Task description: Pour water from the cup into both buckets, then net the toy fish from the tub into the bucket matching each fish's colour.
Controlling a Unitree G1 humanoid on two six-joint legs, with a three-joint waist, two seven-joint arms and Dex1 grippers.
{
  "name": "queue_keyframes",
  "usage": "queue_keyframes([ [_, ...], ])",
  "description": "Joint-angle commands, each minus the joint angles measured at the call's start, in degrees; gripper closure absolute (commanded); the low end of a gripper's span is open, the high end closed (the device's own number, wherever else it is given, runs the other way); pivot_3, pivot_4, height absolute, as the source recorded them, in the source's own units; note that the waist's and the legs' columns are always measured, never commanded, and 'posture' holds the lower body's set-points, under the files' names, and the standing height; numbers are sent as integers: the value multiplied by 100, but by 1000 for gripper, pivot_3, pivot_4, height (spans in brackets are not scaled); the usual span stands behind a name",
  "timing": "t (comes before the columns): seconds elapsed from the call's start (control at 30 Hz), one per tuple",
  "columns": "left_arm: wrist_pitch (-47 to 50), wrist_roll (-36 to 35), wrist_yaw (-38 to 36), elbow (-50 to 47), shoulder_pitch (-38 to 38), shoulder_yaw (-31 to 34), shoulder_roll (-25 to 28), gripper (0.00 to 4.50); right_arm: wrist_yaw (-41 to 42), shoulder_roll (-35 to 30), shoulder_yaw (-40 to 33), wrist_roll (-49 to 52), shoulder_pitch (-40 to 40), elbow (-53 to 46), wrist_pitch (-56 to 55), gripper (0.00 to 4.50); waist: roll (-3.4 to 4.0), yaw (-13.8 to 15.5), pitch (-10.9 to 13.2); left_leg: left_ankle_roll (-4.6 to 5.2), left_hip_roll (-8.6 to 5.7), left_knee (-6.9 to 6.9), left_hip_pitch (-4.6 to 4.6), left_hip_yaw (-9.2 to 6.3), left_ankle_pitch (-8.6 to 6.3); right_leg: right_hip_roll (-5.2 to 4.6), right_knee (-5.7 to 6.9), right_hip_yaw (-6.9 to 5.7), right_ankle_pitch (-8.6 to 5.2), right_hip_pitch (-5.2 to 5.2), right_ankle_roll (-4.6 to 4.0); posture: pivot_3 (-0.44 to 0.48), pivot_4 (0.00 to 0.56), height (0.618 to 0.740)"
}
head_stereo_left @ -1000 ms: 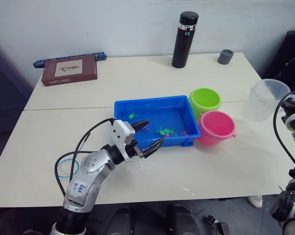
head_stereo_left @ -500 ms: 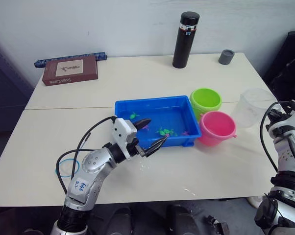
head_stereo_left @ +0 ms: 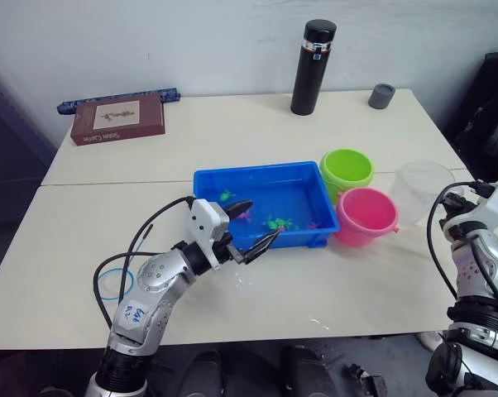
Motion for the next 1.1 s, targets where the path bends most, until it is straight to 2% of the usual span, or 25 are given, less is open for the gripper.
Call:
queue_keyframes([
  [0.03,-29,-31,-2,-164,9,39,4,0,8,-37,39,-52,29,-45,-194,4440,0,-7,0,0,0,0,0,0,0,0,0,0,0,0,0,0,150,740],
  [0.23,-42,-28,-19,-123,-23,48,6,0,-17,1,102,-78,16,54,-318,4440,0,-2,0,0,0,-1,0,0,0,0,-1,0,0,0,0,0,150,740],
  [0.33,-46,-24,-15,-113,-32,55,5,0,-25,8,111,-71,14,79,-339,3392,0,-1,0,0,0,-1,0,0,0,0,-2,0,0,0,0,0,150,740],
  [0.5,-52,-17,-6,-109,-33,53,-2,0,-42,-5,146,-88,11,85,-335,906,0,-7,0,1,1,-1,0,0,0,0,-2,0,0,0,0,0,150,740],
  [0.77,-45,-17,-4,-105,-46,38,-17,0,-41,-23,144,-86,38,62,-335,906,0,-4,0,1,0,-1,0,0,-1,0,-3,0,0,0,0,0,150,740],
  [1.1,-40,-36,-40,-110,-40,42,2,0,-41,-35,31,10,508,-305,-190,906,0,1,0,4,0,-2,-1,1,-3,-2,-8,0,0,0,0,0,150,740],
])
